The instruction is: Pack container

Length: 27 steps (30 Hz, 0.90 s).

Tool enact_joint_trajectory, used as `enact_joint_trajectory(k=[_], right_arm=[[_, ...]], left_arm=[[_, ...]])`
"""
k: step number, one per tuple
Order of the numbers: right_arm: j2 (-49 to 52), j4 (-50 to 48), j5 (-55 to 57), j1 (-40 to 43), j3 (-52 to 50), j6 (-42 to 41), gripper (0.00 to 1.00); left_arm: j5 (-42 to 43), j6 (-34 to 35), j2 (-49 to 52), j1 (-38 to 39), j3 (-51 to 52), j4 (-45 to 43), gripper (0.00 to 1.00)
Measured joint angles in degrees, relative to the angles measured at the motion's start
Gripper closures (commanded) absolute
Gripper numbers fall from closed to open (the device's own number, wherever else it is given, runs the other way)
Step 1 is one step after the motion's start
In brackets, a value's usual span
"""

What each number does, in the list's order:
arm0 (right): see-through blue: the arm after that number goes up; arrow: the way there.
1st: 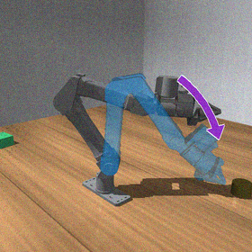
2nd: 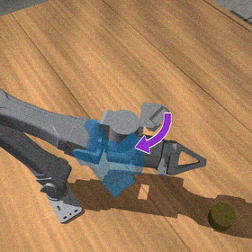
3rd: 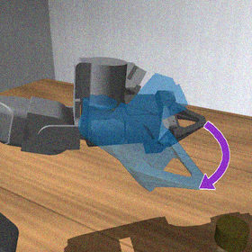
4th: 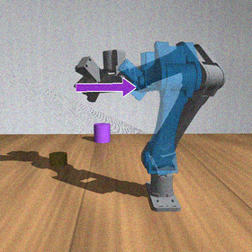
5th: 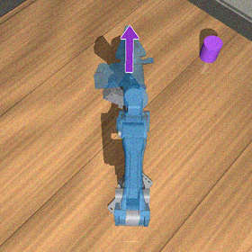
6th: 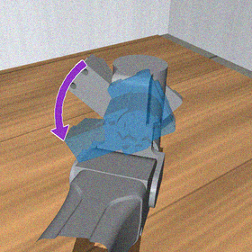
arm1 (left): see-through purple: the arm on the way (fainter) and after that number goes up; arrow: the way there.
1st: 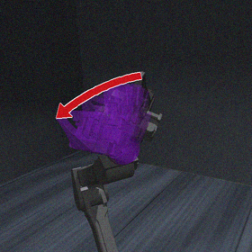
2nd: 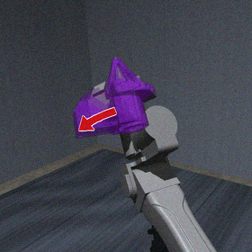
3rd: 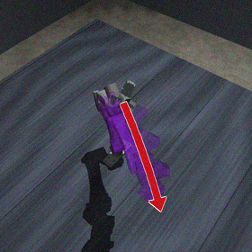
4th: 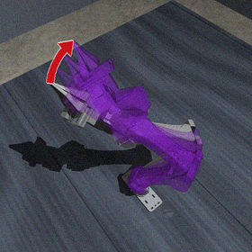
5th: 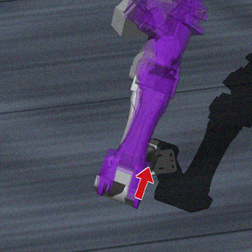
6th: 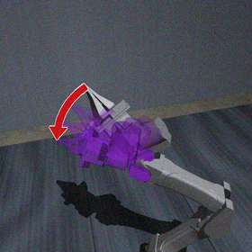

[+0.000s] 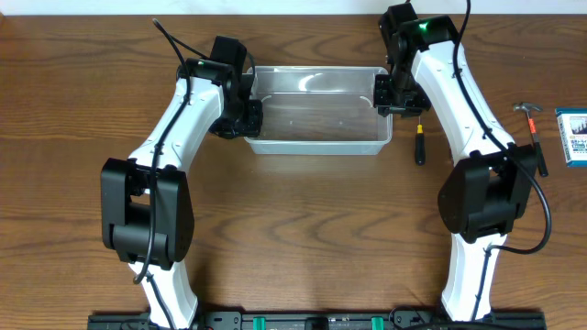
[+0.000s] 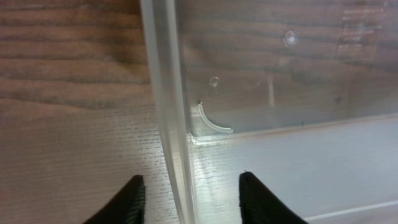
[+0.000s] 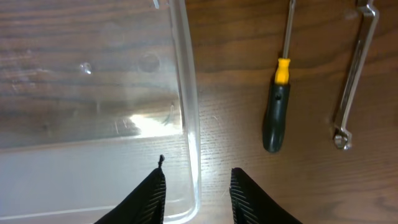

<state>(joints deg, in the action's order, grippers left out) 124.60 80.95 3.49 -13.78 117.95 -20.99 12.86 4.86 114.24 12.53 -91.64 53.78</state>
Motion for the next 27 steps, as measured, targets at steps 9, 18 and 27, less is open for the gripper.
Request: enact_joint_trajectory(k=[9,18,27], right_arm=[[-2.8,-5.57,-0.02,0.0,-0.07,1.27,0.65],[-12.57,-7.06,-0.48,-0.15,-0.07,3.76,0.64],[-14.23,-6.67,-1.55,-1.77,-0.07,5.16,0.64]], left_arm=[[-2.1,-0.15,0.0,0.0,0.0,0.0,0.71],[-6.19,-0.17,0.0,0.0,0.0,-1.55,0.7],[-7.08,-0.37,-3.67,-0.61,0.0,-6.88,0.51]])
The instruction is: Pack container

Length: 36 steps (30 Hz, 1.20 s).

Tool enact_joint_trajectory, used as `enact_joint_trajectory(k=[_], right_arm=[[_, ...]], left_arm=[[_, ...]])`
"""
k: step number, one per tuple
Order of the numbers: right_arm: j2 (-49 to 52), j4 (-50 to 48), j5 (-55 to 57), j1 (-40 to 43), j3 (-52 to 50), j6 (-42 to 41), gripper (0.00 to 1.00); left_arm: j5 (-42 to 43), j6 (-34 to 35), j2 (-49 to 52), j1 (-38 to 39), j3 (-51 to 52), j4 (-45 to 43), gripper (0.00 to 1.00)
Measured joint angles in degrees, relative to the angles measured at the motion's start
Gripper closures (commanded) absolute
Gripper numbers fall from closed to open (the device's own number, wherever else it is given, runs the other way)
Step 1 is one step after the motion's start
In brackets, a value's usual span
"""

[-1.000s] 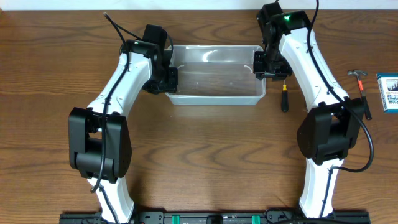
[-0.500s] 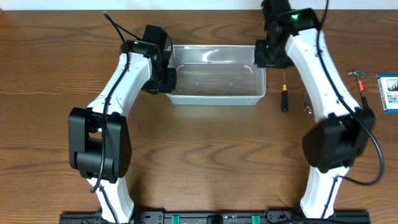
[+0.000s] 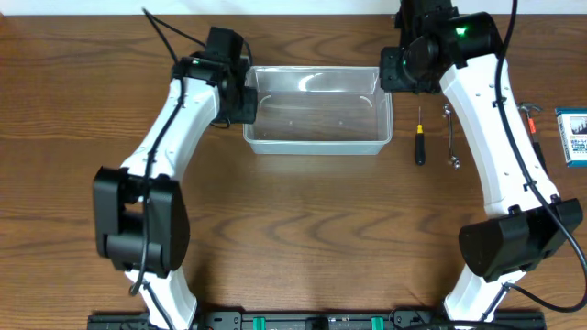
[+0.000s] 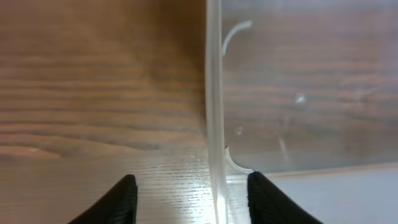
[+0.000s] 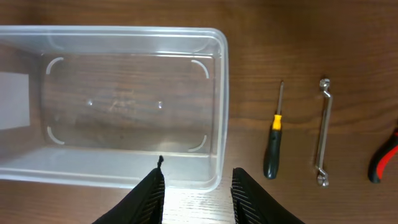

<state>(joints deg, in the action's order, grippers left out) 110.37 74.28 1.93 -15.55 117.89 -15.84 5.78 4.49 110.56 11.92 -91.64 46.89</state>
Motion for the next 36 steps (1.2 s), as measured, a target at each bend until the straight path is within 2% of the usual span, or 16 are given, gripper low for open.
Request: enact_joint_trajectory(k=[5,9,10,13,14,17,18,24,31,36], right_arm=[[0.0,0.02,-0.31,-0.72,0.0,0.17,0.62],[0.0,-0.63,-4.39,-1.42,0.0,2.67,0.6],[0.0,-1.05,-6.05,-1.79,0.0,3.72,0.63],[0.0,-2.86,-9.49,-3.96,0.0,6.32,0.87],[0.0,-3.78,-10.36,-5.09,0.0,6.75,0.89],[0.0,-7.06,-11.8,-8.46,0.0,7.56,0.91],[0.04,-8.61,-12.2,-9.9,0.0,7.76,0.92],[3.3,-12.66,-13.14,-17.09,0.04,8.61,0.99],[12.66,-13.68,-13.57,-21.31,0.0,8.74,0.99],[14.47,-13.7,-13.55,-21.4,-0.33,9.16,0.99]], left_arm=[[-0.04,0.02,-5.09,-0.7,-0.02,-0.39,0.52],[0.28,0.13,-8.66,-0.85,-0.02,0.46,0.57],[0.35,0.04,-9.51,-0.85,-0.02,0.79,0.59],[0.39,0.13,-11.89,-0.85,-0.02,1.18,0.62],[0.2,0.04,-12.85,-0.9,-0.02,1.25,0.61],[-1.86,0.0,-15.61,-1.18,-0.02,1.62,0.13],[-2.93,0.07,-16.46,-1.36,-0.02,2.12,0.0],[-8.37,0.22,-20.06,-4.37,-0.17,6.16,0.02],[-10.25,0.22,-22.23,-9.81,-0.17,10.4,0.02],[-10.56,0.22,-23.69,-13.07,-0.17,10.88,0.02]])
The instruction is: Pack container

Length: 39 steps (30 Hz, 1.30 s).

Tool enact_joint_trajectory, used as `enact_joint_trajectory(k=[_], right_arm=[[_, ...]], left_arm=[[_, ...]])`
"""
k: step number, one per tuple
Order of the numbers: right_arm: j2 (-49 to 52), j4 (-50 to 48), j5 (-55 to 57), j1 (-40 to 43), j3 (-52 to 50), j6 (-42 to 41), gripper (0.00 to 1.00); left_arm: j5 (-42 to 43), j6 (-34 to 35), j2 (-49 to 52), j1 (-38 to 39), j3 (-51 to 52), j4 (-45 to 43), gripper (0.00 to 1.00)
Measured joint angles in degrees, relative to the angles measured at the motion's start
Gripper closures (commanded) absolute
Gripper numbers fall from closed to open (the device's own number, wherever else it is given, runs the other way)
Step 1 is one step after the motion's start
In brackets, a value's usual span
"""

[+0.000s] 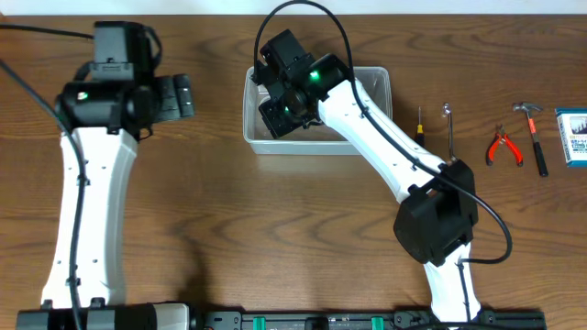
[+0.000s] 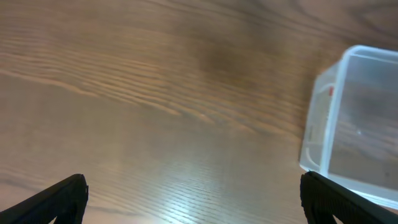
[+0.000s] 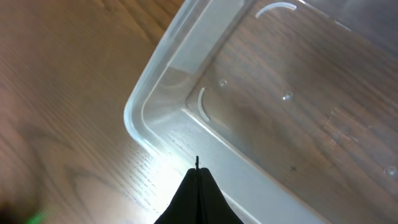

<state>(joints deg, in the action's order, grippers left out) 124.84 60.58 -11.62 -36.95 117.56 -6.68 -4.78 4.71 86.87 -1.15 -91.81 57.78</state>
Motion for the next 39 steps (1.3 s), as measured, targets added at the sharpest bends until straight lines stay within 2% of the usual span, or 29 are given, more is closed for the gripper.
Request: enact_joint_trajectory(k=[39], right_arm=[[3.72,4.11,-0.22,-0.09,0.0,4.83,0.99]], left_arm=[[-0.15,0.02,-0.39,-1.49,0.0,2.69,0.02]])
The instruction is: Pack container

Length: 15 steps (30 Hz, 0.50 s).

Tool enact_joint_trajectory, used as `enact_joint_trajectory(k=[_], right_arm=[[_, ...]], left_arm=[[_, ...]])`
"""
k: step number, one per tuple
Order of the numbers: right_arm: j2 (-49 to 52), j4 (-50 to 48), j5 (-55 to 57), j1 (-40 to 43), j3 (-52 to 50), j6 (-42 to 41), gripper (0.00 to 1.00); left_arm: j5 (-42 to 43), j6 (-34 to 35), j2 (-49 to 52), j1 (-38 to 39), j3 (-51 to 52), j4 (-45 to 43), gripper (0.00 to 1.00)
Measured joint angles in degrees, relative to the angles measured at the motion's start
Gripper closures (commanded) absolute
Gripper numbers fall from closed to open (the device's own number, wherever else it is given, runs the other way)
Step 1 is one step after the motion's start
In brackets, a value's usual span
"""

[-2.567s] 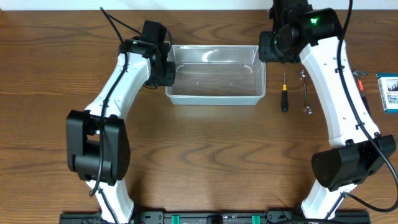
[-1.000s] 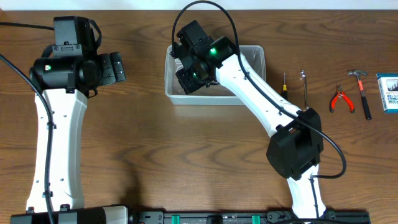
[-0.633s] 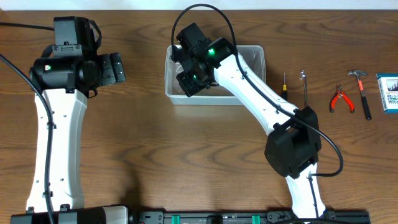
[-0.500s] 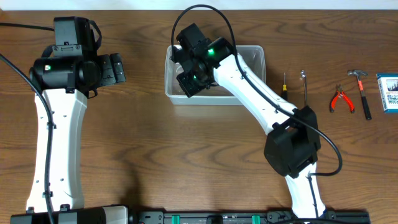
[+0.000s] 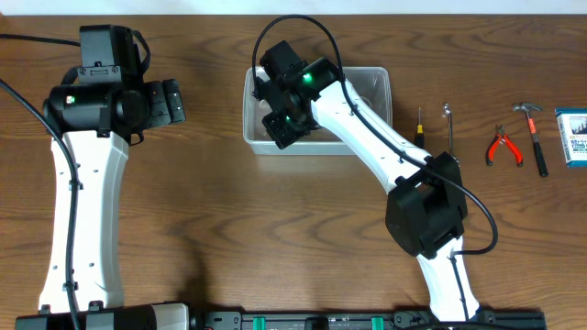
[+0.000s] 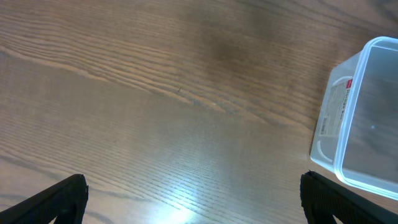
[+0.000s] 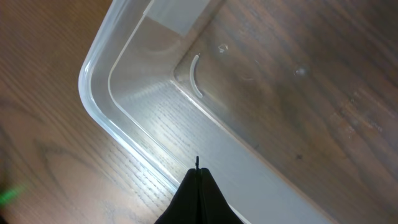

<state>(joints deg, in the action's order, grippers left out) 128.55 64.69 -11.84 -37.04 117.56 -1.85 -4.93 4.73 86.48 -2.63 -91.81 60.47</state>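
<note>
The clear plastic container [image 5: 367, 110] stands empty at the table's far middle. My right gripper [image 5: 280, 122] hangs over its left end, and its fingers are shut together with nothing between them [image 7: 198, 171]. The right wrist view looks down on the container's rounded corner [image 7: 99, 106]. My left gripper [image 5: 171, 101] is well to the left of the container, open wide and empty over bare wood [image 6: 193, 180]. In the left wrist view the container [image 6: 357, 124] shows at the right edge, with a label on its end wall.
Right of the container lie a yellow-and-black screwdriver [image 5: 420, 128], a wrench [image 5: 448, 124], red pliers [image 5: 503, 147], a hammer [image 5: 532, 133] and a small blue-and-white box [image 5: 573, 136] at the table's right edge.
My right gripper has shifted a little toward the near side over the container's left end. The left arm has drawn slightly further left. Both grippers keep their states.
Both grippers stood open astride the container's two end walls. Then they were higher, still at the ends. Later the left gripper was away to the left, open wide, and the right one was shut over the container's left end, where it remains.
</note>
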Motion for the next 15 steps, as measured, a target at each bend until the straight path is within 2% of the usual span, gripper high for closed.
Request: enact_joint_trajectory(k=[15], right_arm=[[0.0,1.18,-0.02,0.0,0.0,0.28,0.99]], left_arm=[[0.0,-0.02,0.0,0.0,0.0,0.0,0.02]])
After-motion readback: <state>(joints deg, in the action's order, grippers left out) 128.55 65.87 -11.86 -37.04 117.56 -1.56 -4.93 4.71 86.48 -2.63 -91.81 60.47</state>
